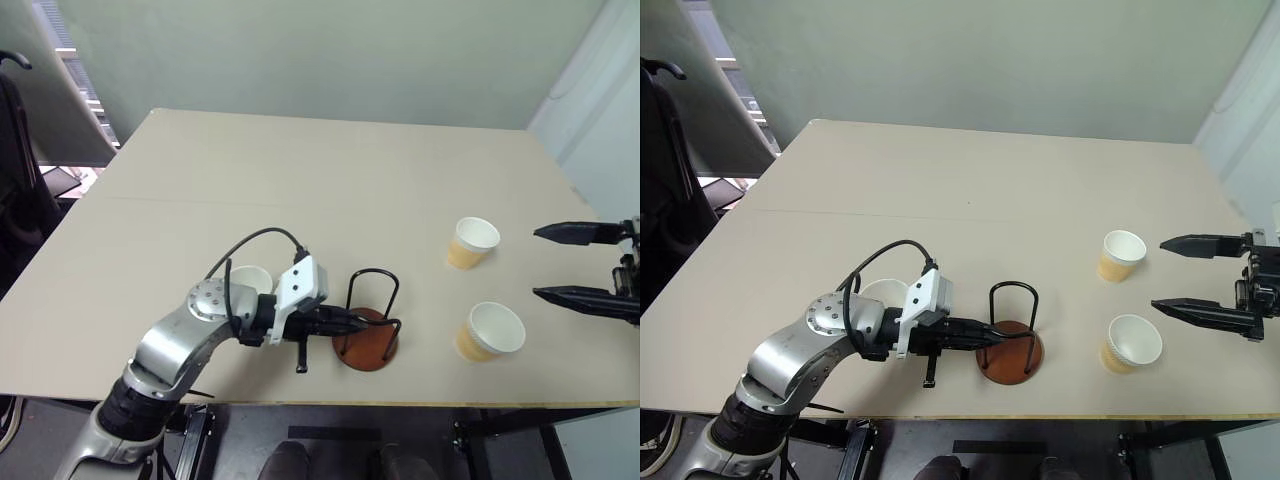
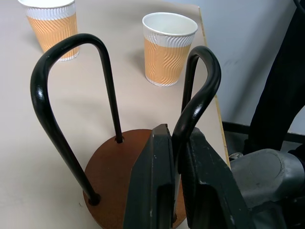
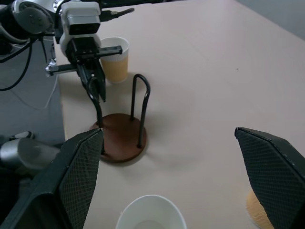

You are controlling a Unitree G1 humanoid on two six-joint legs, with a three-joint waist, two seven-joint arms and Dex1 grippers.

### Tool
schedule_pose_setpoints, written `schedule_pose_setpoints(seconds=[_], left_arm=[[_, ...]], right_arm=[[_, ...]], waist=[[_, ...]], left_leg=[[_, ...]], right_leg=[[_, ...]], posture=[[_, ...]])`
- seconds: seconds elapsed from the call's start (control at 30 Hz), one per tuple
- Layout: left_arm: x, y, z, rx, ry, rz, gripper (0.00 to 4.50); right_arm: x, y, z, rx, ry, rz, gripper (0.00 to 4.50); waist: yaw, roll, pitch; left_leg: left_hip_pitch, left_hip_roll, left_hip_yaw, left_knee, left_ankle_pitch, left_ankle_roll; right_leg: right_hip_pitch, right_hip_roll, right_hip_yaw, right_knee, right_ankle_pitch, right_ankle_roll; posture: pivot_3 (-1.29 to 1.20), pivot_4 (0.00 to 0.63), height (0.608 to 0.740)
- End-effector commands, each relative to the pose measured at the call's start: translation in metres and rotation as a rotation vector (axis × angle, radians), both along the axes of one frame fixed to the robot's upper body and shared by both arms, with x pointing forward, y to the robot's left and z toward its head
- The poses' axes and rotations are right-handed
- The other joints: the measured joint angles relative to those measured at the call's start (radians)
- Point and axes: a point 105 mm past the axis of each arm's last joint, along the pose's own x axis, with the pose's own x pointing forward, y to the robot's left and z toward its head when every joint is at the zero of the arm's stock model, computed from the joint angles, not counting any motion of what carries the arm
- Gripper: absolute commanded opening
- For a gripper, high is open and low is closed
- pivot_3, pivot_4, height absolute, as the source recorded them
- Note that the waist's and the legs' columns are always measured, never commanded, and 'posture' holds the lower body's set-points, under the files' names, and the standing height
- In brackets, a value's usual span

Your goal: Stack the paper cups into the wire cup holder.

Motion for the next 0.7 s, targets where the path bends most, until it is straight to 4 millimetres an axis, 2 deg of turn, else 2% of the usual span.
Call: schedule_pose_setpoints(seconds=[0.03, 0.33, 0.43, 0.57, 0.7], left_arm=[[-0.002, -0.001, 0.0, -0.007, 0.02, -0.004, 1.23], [-0.004, 0.003, -0.002, 0.017, -0.001, -0.018, 4.47], [-0.01, 0.011, 0.001, 0.046, -0.015, -0.056, 4.47], [-0.008, 0.028, 0.022, 0.052, -0.074, -0.044, 4.47], [0.004, 0.045, 0.04, 0.054, -0.126, 0.028, 4.47]], right_arm=[[-0.003, 0.004, 0.007, -0.022, -0.03, 0.02, 4.5], [-0.001, 0.006, 0.006, -0.019, -0.023, 0.037, 4.5], [-0.001, 0.006, 0.002, -0.038, -0.01, 0.045, 4.5], [-0.001, 0.007, -0.009, -0.094, 0.023, 0.065, 4.5], [-0.003, 0.007, -0.026, -0.181, 0.067, 0.081, 4.5]], waist=[[0.0, 0.0, 0.0], [0.0, 0.0, 0.0], [-0.001, 0.0, 0.0], [-0.001, 0.001, 0.0], [-0.001, 0.001, 0.001]], left_leg=[[0.0, 0.0, 0.0, 0.0, 0.0, 0.0], [0.0, 0.0, 0.0, 0.0, 0.0, 0.0], [0.0, 0.0, 0.0, 0.0, -0.001, 0.0], [-0.001, 0.0, 0.0, -0.001, -0.001, 0.0], [-0.001, 0.0, 0.0, -0.001, -0.001, 0.0]], right_leg=[[0.0, 0.0, 0.0, 0.0, 0.0, 0.0], [0.0, 0.0, 0.0, 0.0, 0.0, -0.001], [0.0, 0.0, 0.0, 0.0, -0.001, -0.001], [-0.001, 0.001, 0.0, 0.0, -0.001, -0.002], [-0.001, 0.0, 0.0, 0.0, -0.002, -0.003]], posture=[[0.0, 0.15, 0.74], [0.0, 0.15, 0.74], [0.0, 0.15, 0.74], [0.0, 0.15, 0.74], [0.0, 0.15, 0.74]])
